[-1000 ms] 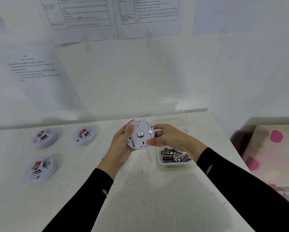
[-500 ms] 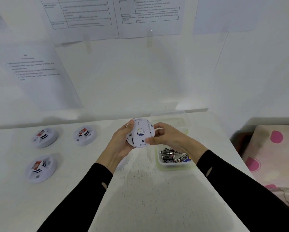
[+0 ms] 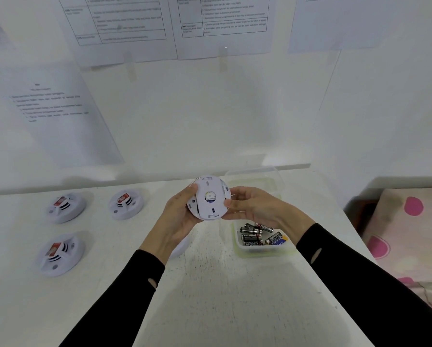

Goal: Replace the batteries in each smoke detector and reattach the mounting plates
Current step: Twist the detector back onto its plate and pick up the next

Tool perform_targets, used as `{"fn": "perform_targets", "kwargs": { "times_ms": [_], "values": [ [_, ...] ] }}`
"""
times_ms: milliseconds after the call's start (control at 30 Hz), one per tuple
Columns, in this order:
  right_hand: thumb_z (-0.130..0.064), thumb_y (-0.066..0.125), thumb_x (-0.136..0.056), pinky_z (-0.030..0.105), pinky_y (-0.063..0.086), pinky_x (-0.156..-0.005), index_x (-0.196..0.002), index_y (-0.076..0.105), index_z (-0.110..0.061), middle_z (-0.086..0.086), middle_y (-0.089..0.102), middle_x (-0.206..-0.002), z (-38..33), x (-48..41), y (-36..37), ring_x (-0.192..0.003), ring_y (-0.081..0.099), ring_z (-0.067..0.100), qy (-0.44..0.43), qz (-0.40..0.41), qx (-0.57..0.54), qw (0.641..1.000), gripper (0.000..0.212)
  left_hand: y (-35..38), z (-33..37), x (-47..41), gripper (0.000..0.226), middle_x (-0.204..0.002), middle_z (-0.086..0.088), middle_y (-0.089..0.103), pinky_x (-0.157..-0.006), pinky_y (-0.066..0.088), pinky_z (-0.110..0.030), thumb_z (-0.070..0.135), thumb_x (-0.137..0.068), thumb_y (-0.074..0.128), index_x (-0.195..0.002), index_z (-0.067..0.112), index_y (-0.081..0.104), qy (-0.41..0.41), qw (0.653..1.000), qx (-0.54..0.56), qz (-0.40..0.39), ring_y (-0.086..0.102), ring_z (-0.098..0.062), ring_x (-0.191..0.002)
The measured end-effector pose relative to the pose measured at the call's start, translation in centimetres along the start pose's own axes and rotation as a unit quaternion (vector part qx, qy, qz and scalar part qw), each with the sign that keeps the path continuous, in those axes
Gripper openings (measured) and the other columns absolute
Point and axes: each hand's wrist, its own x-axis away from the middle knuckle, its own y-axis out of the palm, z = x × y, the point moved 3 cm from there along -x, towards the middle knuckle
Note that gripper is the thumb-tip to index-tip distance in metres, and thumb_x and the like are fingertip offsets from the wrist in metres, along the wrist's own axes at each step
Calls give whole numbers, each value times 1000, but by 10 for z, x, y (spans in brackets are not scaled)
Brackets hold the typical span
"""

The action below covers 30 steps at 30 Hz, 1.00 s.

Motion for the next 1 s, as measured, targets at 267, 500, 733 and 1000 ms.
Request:
{"fn": "perform_targets", "kwargs": {
  "times_ms": [267,500,733,1000],
  "values": [
    [-6,71,-84,31,57,-86,-115,51,2,14,58,-107,9,-2,4,-94,68,26,-28,36,99,994,38,3,-1,-6,63,-135,-25,59,-92,54,-56,37,-89,56,-138,-2,52,-32,999,16,8,58,-43,-123],
    [-6,69,-86,28,57,-83,-119,52,1,17,55,-110,11,-4,4,-95,67,26,-44,57,100,992,38,4,-4,-7,60,-135,-27,59,-85,58,-50,38,-93,51,-137,-3,52,-30,999,39,2,62,-41,-119],
    [-11,70,-86,33,55,-90,-116,58,-9,15,64,-118,8,-2,5,-104,68,24,-31,36,84,995,32,0,-9,-8,55,-135,-24,60,-93,54,-57,33,-93,57,-137,0,53,18,999,20,43,59,-42,-123],
    [-11,78,-79,26,57,-78,-115,56,-10,14,63,-117,4,0,0,-98,69,23,-52,75,137,986,42,7,-5,-1,49,-135,-18,61,-98,52,-55,20,-96,62,-141,7,49,8,997,-52,-57,59,-38,-124]
  ]
}}
